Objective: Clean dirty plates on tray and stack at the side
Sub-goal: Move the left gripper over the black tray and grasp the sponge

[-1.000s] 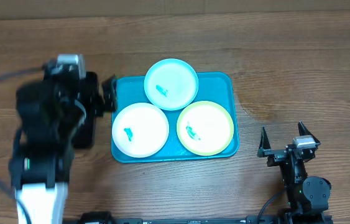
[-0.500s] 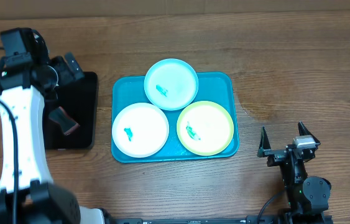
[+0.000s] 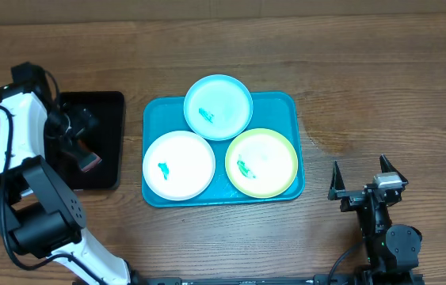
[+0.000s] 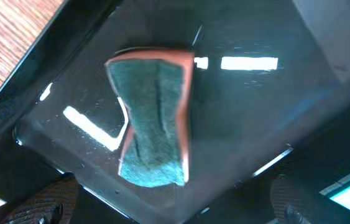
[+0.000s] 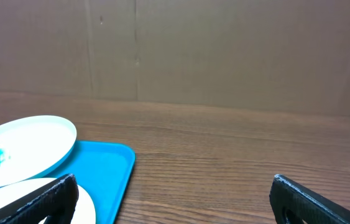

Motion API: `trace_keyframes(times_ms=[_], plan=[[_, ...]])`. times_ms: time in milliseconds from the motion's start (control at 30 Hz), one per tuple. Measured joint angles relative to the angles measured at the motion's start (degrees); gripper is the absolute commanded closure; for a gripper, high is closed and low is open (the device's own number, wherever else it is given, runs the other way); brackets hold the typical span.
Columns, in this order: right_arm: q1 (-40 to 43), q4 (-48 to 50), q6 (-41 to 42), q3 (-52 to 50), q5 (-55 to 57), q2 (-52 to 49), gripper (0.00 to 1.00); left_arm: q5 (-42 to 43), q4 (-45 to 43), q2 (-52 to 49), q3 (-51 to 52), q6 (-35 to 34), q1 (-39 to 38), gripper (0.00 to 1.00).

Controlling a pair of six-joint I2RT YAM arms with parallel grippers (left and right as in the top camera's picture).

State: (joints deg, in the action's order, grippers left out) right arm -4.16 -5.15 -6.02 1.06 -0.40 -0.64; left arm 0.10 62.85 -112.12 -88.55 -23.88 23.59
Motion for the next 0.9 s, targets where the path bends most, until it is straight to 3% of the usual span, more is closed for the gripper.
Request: trace_keyframes(times_ms=[400,700,833,900], plan=[[0.0,0.0,0.0,0.0,0.0,0.0,0.0,0.0,-4.9,-2.8,4.2,-0.2,0.1,0.0],[0.0,0.0,0.0,0.0,0.0,0.0,0.0,0.0,-9.9,-3.0,10.3,-0.2,0.1,0.07],[0.0,0.0,0.0,0.0,0.0,0.0,0.0,-0.6,-12.9,-2.8,12.7,-0.2,0.1,0.18],[0.0,0.0,0.0,0.0,0.0,0.0,0.0,-0.8,-13.8,-2.4,13.3,-0.2,0.1,0.36]])
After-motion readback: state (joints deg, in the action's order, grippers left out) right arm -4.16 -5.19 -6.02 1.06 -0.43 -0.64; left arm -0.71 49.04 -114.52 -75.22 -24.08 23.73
